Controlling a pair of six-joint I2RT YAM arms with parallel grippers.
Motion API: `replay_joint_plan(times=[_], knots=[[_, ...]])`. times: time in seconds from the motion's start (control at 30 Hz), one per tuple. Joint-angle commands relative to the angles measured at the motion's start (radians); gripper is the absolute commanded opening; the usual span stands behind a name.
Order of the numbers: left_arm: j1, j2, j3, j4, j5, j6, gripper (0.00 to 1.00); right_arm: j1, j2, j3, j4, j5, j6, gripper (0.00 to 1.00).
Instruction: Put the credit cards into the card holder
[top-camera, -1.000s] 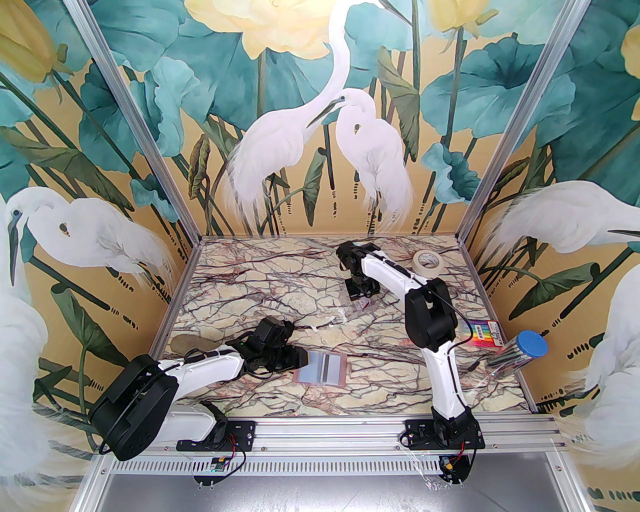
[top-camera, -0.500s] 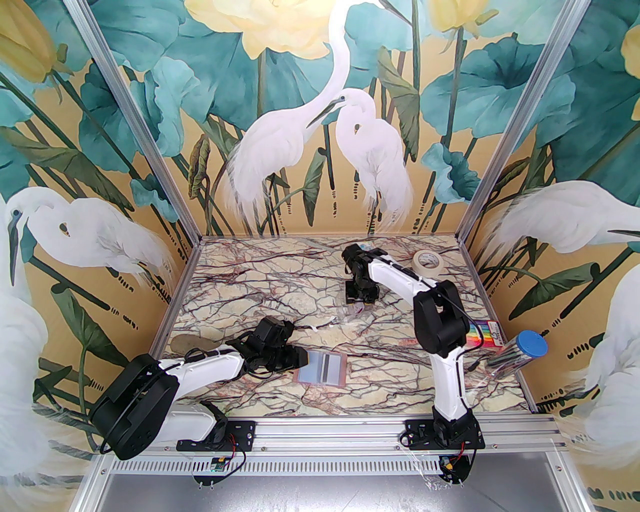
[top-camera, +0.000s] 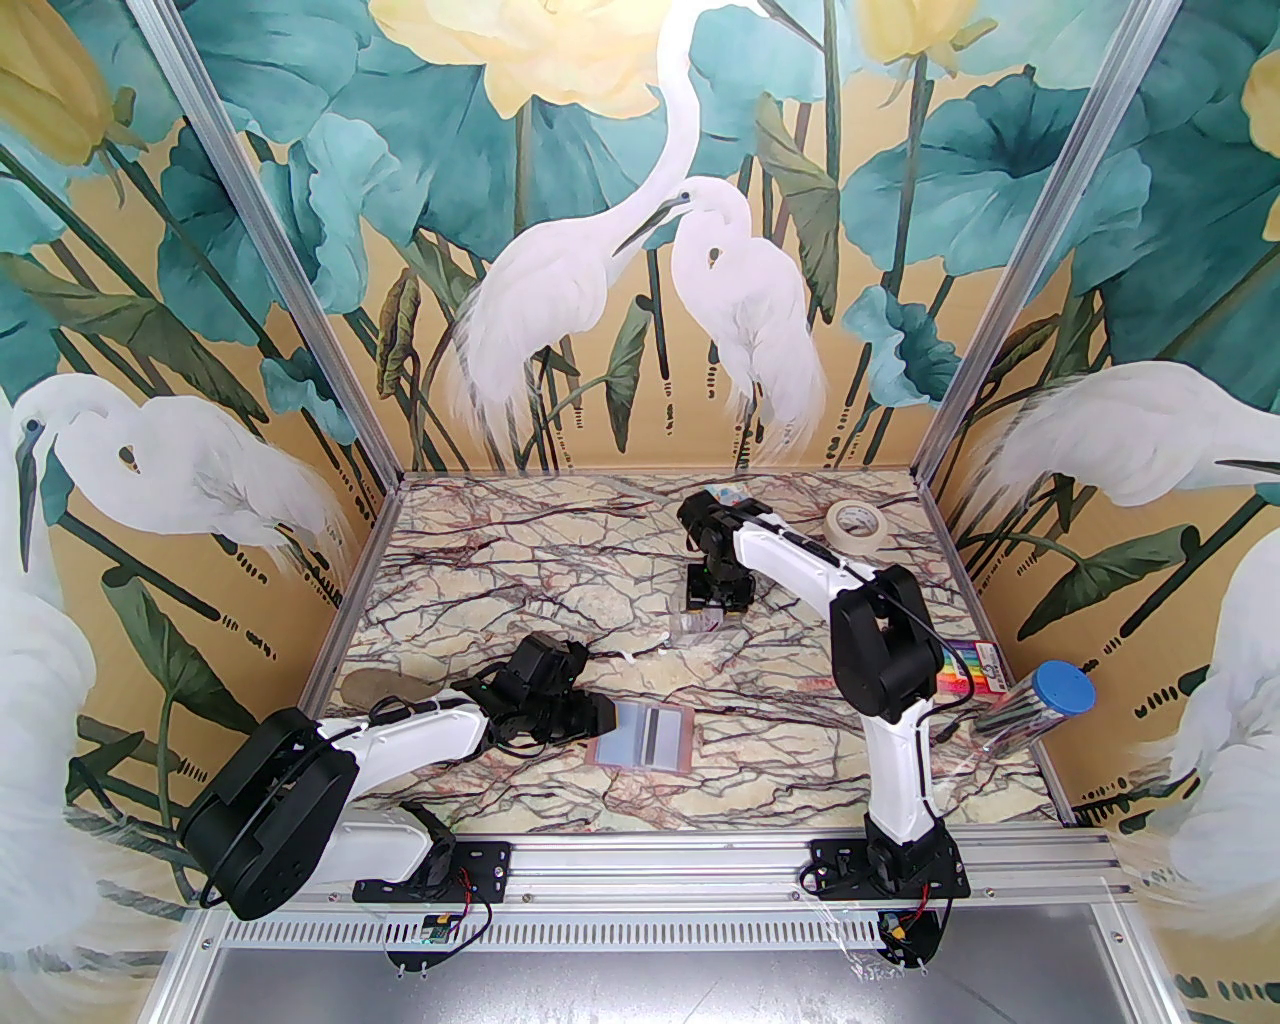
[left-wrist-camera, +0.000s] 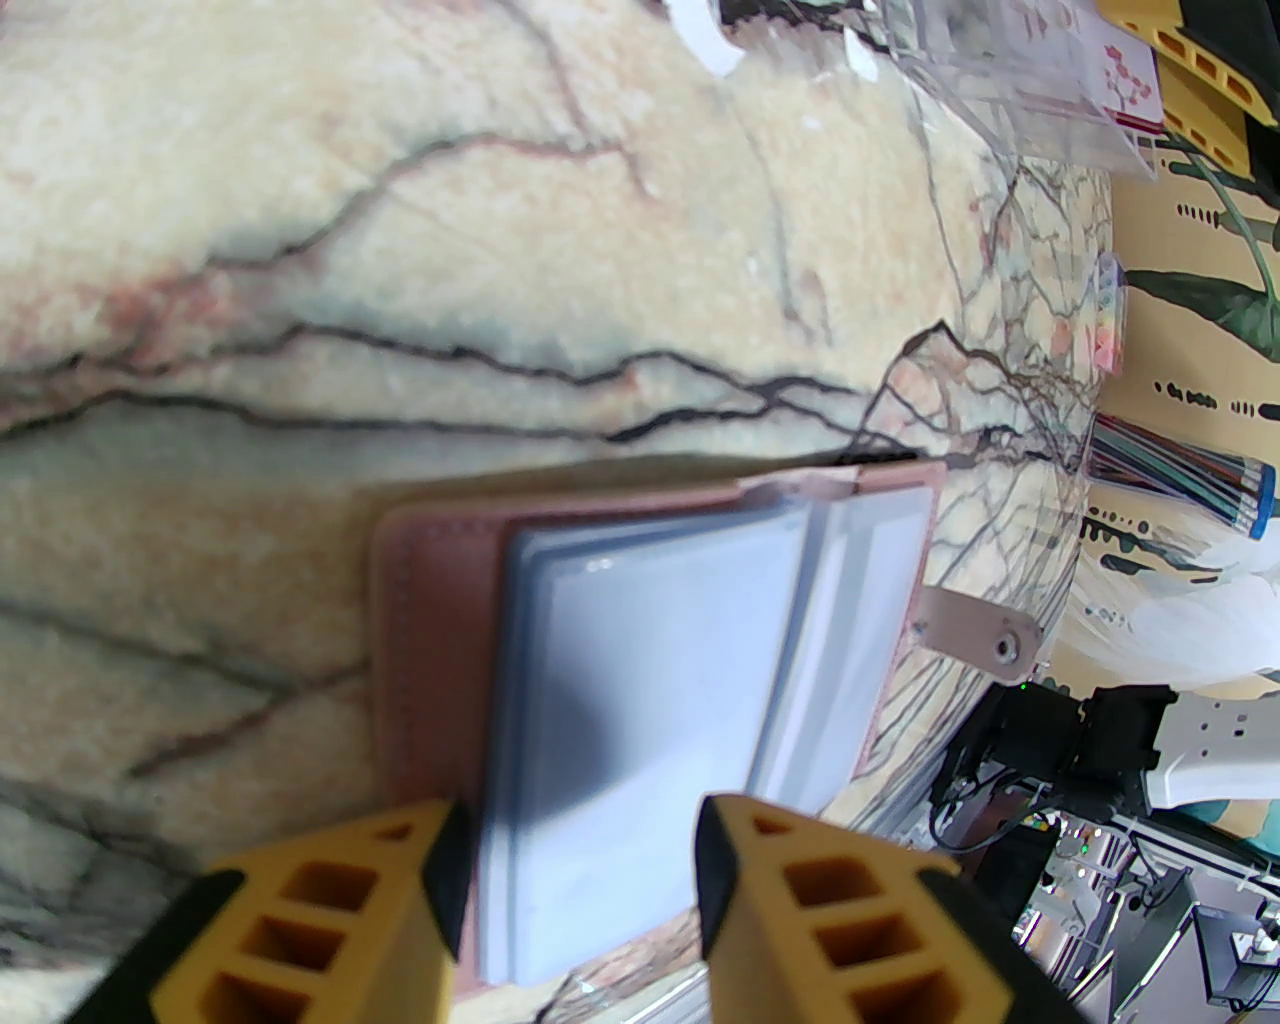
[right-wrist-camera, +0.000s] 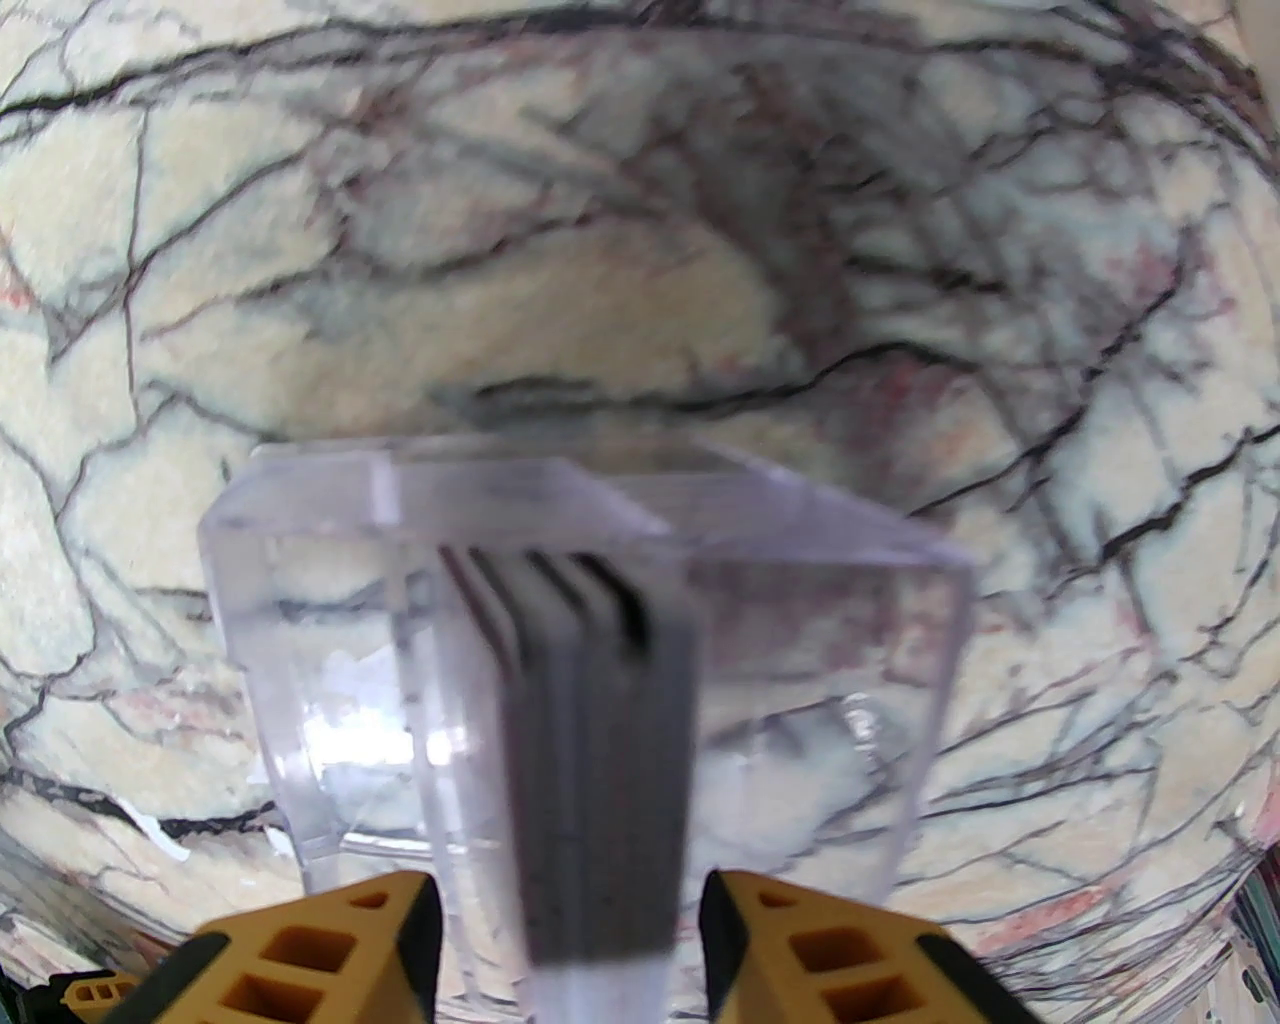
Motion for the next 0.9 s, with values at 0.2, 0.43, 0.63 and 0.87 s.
replay_joint_plan(times=[0.2,0.43,0.63,0.87], knots=[[-0.001,0.036,-0.033,-0.010,-0.038,0.012,0.44,0.004,0.039,0.088,-0.053,0.080,-0.023,0.50],[-0.002,0.043,-0.029,-0.014,-0.040,0.015,0.44,0.004,0.060,0.099,-0.057,0.073,-0.042,0.49],[-0.001,0.046,-0.025,-0.015,-0.040,0.014,0.44,0.006,0.072,0.098,-0.056,0.070,-0.054,0.49],[-0.002,0.046,-0.022,-0.020,-0.040,0.016,0.44,0.005,0.089,0.106,-0.069,0.090,-0.060,0.50]])
